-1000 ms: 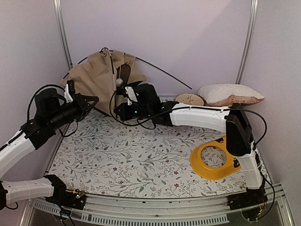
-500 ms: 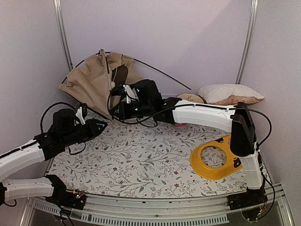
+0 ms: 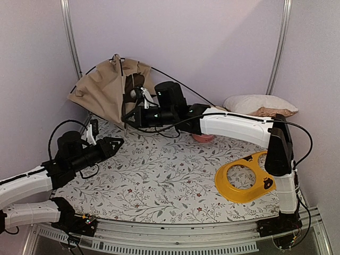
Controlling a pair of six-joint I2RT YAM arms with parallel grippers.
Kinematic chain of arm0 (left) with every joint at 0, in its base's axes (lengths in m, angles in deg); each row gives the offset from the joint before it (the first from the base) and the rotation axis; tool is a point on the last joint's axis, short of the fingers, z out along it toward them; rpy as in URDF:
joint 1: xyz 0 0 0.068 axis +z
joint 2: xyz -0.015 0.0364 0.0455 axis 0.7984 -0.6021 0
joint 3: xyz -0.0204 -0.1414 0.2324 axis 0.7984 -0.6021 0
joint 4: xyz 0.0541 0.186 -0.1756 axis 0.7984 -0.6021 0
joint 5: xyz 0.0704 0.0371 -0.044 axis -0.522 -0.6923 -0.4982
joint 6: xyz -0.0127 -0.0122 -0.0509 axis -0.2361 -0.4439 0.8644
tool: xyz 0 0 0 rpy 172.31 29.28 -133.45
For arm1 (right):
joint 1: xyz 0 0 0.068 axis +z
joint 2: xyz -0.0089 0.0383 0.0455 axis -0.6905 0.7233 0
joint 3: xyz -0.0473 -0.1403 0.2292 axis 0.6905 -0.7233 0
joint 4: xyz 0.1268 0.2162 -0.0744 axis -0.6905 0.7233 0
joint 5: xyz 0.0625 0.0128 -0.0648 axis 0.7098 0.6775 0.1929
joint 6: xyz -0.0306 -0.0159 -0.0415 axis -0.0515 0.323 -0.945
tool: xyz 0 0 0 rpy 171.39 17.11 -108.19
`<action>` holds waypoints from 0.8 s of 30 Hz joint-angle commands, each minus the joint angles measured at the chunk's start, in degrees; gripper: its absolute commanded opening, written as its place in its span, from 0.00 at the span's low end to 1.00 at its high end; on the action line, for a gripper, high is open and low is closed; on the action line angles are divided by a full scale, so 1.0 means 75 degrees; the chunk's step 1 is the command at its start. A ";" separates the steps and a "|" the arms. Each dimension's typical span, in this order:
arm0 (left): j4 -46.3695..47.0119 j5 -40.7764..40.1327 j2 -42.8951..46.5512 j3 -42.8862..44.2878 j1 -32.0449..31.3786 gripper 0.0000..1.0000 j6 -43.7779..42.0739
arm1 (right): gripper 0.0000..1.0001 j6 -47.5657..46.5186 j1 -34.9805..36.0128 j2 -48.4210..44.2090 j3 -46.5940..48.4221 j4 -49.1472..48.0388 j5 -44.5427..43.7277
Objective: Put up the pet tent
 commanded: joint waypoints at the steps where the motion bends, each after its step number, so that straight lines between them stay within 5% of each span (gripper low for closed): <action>1: 0.0465 0.0271 0.0231 0.0241 -0.0202 0.44 -0.0561 | 0.00 0.0185 0.0038 -0.0469 0.0365 -0.0146 0.0175; 15: -0.1486 -0.1073 0.0048 0.1767 -0.0909 0.31 -0.1968 | 0.00 -0.0147 0.0240 -0.0143 0.1019 0.0161 -0.0320; 18: -0.2151 -0.1868 -0.0194 0.2065 -0.0913 0.31 -0.1789 | 0.00 -0.0161 0.0248 -0.0097 0.1098 0.0164 -0.0363; 24: -0.1636 -0.1700 -0.0200 0.1888 -0.0939 0.38 -0.1770 | 0.00 -0.0310 0.0273 -0.0098 0.1204 0.0316 -0.0504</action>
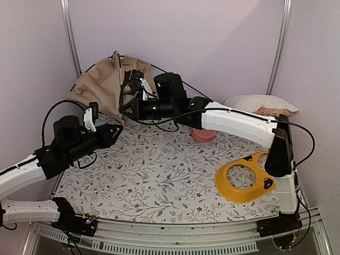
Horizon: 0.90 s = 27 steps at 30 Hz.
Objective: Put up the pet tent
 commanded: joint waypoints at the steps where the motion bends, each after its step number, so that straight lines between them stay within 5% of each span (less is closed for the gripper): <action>1: -0.0064 -0.0188 -0.0135 0.0078 -0.0138 0.39 -0.0181 | 0.00 -0.0238 0.0126 -0.0101 0.0396 -0.0122 -0.0202; 14: -0.0060 -0.0709 -0.0443 0.0892 -0.0916 0.39 -0.0689 | 0.00 -0.0929 0.0661 -0.0137 0.0725 0.0326 -0.1617; 17: -0.0145 -0.1083 -0.0387 0.1046 -0.0942 0.31 -0.0677 | 0.00 -0.1010 0.0750 -0.0054 0.0809 0.0371 -0.1722; 21: -0.0885 -0.1807 -0.0580 0.1405 -0.0942 0.01 -0.0583 | 0.00 -0.1143 0.0826 -0.0063 0.0873 0.0384 -0.1882; 27: -0.0891 -0.1594 -0.0409 0.1548 -0.0952 0.00 -0.0493 | 0.00 -0.1706 0.0833 0.0230 0.0909 0.0574 -0.2194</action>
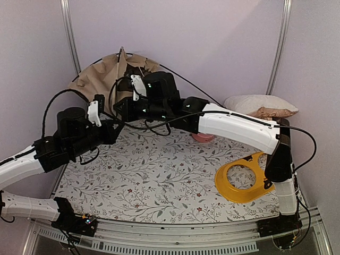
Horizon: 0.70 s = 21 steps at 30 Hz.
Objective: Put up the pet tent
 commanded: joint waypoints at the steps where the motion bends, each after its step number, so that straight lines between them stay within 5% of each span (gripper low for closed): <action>1: 0.0084 -0.0243 0.0237 0.0368 0.0002 0.00 0.0072 | 0.00 -0.0746 0.0114 0.0300 0.0230 0.0138 -0.0325; 8: -0.0525 -0.0165 0.0470 0.1076 0.0256 0.06 0.0053 | 0.00 -0.1125 0.0119 0.0625 0.0230 0.0357 0.0211; 16: -0.0582 0.0840 0.0731 0.1429 0.1112 0.01 0.0082 | 0.00 -0.1562 0.0117 0.0860 0.0235 0.0849 -0.0017; 21: -0.0732 0.0867 0.0686 0.1677 0.1280 0.12 0.0005 | 0.00 -0.1669 0.0134 0.1060 0.0242 0.1101 0.0055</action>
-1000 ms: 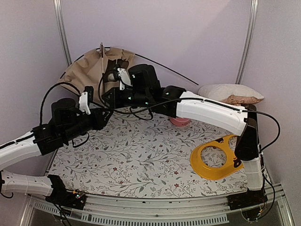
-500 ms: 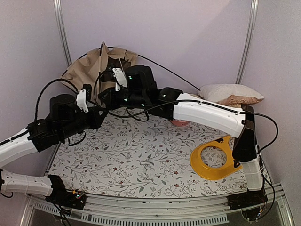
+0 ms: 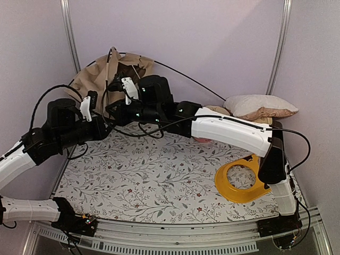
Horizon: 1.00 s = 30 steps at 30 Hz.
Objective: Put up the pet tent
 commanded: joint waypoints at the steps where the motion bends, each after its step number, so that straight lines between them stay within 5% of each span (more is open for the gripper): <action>1: 0.1178 -0.0434 0.0363 0.0807 0.0373 0.13 -0.0122 | 0.00 -0.0690 0.0046 0.0547 -0.0192 0.1546 -0.0061; 11: 0.0846 -0.0821 0.0178 0.0887 0.0593 0.16 -0.0207 | 0.00 -0.0598 0.0052 0.0309 -0.0185 0.1436 0.0345; 17: 0.0361 -0.1526 0.0045 0.0811 0.0843 0.36 0.0684 | 0.00 -0.0588 0.0074 0.0350 -0.0254 0.1507 0.0222; 22: -0.0014 -0.2742 0.0087 0.0613 0.0941 0.42 0.1654 | 0.00 -0.0516 0.0166 0.0269 -0.0528 0.1321 -0.0181; 30: 0.1455 -0.1373 -0.0348 0.0180 0.1722 0.58 0.1700 | 0.00 -0.0764 0.0393 0.0419 -0.0743 0.1025 -0.0445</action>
